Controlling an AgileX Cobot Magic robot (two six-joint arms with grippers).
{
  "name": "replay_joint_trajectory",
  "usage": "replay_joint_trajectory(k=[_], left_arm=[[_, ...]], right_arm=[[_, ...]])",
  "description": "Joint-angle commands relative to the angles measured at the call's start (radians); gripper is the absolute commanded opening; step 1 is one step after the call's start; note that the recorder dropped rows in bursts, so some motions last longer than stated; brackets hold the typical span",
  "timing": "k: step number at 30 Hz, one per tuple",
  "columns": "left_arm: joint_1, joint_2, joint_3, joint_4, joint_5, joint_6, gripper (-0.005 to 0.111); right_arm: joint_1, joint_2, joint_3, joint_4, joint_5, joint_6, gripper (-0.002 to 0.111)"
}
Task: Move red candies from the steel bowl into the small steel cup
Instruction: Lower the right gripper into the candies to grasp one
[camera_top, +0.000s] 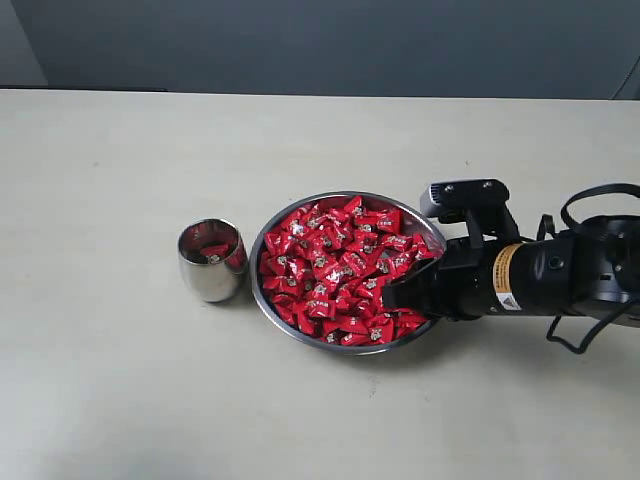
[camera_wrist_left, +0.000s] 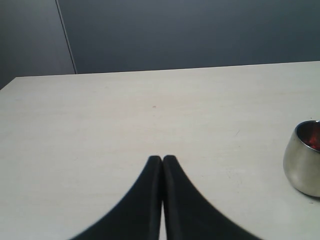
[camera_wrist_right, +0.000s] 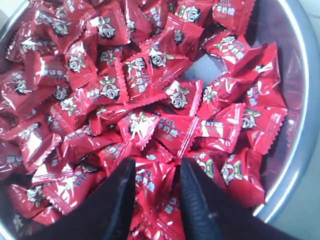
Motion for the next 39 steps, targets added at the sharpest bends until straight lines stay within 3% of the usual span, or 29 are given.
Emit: replay_joint_trajectory(k=[1, 39], left_arm=[[0.001, -0.004, 0.004, -0.003, -0.002, -0.002, 0.0], [0.001, -0.004, 0.004, -0.003, -0.002, -0.002, 0.0]], right_arm=[[-0.005, 0.002, -0.006, -0.006, -0.007, 0.001, 0.03], [-0.005, 0.051, -0.053, -0.014, -0.021, -0.001, 0.03]])
